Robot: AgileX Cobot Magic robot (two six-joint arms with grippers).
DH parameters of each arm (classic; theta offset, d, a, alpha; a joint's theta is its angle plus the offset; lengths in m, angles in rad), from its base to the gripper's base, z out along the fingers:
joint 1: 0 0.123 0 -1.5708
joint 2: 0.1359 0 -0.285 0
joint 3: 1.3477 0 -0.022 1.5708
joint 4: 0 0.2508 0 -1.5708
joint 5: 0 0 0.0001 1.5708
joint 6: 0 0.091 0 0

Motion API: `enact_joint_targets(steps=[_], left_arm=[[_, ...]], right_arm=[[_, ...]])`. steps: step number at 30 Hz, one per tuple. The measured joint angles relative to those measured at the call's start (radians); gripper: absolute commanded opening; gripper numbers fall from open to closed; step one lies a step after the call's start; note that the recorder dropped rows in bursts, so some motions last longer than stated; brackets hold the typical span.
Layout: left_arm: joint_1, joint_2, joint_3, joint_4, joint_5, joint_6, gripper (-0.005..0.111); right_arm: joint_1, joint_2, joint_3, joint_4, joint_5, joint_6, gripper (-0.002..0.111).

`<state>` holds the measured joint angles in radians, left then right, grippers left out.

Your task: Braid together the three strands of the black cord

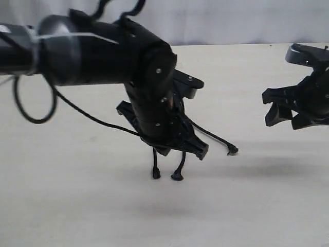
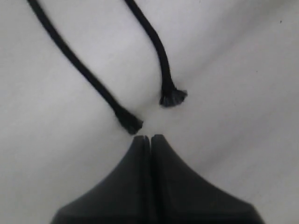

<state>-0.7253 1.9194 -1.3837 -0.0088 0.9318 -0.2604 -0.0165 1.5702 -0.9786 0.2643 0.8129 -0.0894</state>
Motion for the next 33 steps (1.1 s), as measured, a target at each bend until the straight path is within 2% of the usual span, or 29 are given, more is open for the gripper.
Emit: enact_joint_targets(steps=[4, 9, 13, 17, 18, 20, 21, 26, 30, 33], left_arm=[[0.0, 0.125, -0.09, -0.021, 0.0, 0.0, 0.015], [0.0, 0.209, -0.128, -0.03, -0.018, 0.0, 0.039], [0.0, 0.244, -0.131, -0.05, -0.059, 0.002, 0.045], [0.0, 0.275, -0.131, -0.052, -0.098, 0.002, 0.041], [0.0, 0.29, -0.131, -0.057, -0.104, 0.002, 0.033], [0.0, 0.301, -0.133, -0.063, -0.102, 0.005, 0.003], [0.0, 0.302, -0.135, -0.065, -0.097, 0.005, 0.0], [-0.004, 0.264, -0.206, -0.014, 0.017, 0.005, 0.0], [-0.006, 0.134, -0.218, 0.172, 0.135, 0.003, 0.0], [0.031, 0.113, -0.218, 0.215, 0.203, -0.011, 0.0]], right_arm=[[-0.001, -0.09, 0.048, 0.011, -0.057, 0.0, 0.057], [-0.001, -0.174, 0.061, 0.015, -0.069, 0.0, 0.057], [-0.001, -0.204, 0.061, 0.015, -0.074, 0.0, 0.057], [-0.001, -0.208, 0.061, 0.015, -0.075, 0.0, 0.057], [-0.001, -0.208, 0.061, 0.015, -0.075, 0.0, 0.057], [-0.001, -0.208, 0.061, 0.015, -0.071, 0.0, 0.057], [-0.001, -0.208, 0.061, 0.015, -0.069, 0.0, 0.057], [-0.001, -0.208, 0.061, 0.015, -0.055, 0.0, 0.057], [-0.001, -0.208, 0.061, 0.015, -0.053, 0.002, 0.057], [-0.001, -0.208, 0.061, 0.015, -0.053, 0.002, 0.057]])
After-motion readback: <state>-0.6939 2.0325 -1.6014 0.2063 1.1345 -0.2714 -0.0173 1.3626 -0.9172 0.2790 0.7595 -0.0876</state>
